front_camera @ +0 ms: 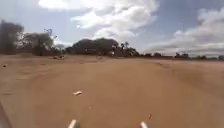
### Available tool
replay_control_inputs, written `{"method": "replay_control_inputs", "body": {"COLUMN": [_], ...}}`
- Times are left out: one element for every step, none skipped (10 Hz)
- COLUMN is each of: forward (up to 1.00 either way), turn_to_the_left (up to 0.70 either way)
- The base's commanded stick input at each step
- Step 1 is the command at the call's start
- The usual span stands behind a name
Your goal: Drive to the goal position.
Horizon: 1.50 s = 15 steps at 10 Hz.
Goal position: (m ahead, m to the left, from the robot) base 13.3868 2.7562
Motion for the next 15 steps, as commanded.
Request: {"method": "replay_control_inputs", "body": {"forward": [0.70,0.70,0.70,0.70,0.70,0.70,0.70,0.70,0.70,0.70,0.70,0.70,0.70,0.70,0.70], "turn_to_the_left": [-0.27,-0.27,-0.27,-0.27,-0.27,-0.27,-0.27,-0.27,-0.27,-0.27,-0.27,-0.27,-0.27,-0.14,0.00]}}
